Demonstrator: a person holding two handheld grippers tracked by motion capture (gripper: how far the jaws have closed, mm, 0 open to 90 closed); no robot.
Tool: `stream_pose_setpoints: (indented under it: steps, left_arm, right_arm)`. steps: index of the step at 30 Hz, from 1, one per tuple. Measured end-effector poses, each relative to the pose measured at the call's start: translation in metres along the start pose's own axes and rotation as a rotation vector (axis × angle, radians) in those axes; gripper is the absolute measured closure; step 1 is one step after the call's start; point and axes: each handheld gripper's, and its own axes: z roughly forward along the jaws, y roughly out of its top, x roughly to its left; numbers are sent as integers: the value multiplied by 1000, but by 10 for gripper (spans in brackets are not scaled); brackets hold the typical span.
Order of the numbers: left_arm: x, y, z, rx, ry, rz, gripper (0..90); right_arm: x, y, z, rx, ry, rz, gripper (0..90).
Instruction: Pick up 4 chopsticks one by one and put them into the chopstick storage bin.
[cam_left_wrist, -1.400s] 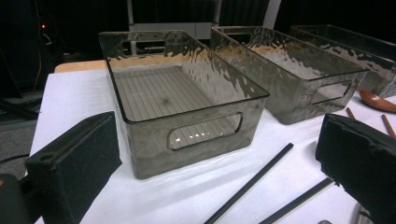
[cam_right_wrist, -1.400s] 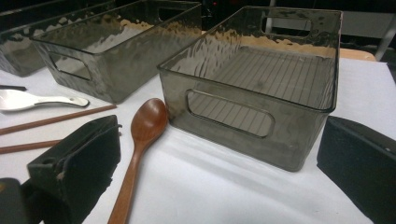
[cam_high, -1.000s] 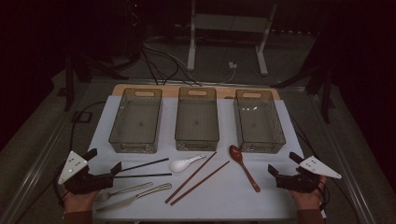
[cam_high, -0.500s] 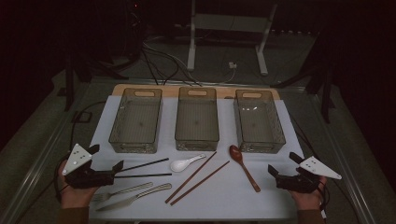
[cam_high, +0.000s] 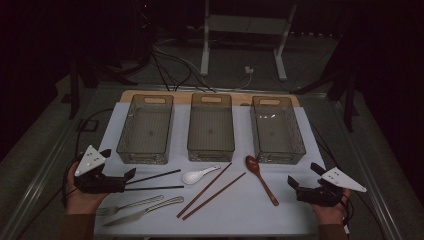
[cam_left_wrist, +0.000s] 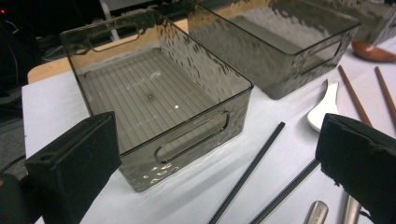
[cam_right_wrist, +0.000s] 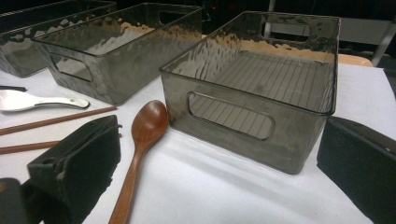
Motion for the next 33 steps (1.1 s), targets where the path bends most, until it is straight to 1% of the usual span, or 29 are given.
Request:
stream_pose_setpoints:
  steps: [2, 7, 14, 18, 26, 28, 33]
  left_arm:
    - [-1, 3, 4, 19, -3, 17, 9]
    - [-3, 9, 14, 54, -25, 41, 9]
    - [-6, 14, 31, 133, -64, 92, 9]
    - [-7, 16, 39, 170, -87, 112, 9]
    - [-10, 15, 51, 209, -121, 121, 9]
    - [-10, 15, 53, 216, -137, 124, 9]
    - [-11, 14, 57, 236, -157, 130, 9]
  right_arm:
    - [0, 0, 0, 0, 0, 1, 0]
    - [0, 0, 0, 1, 0, -2, 0]
    - [0, 0, 0, 1, -1, 3, 0]
    - [0, 0, 0, 0, -1, 2, 0]
    - [0, 0, 0, -1, -2, 5, 0]
    - [0, 0, 0, -2, -2, 5, 0]
    - [0, 0, 1, 0, -2, 4, 0]
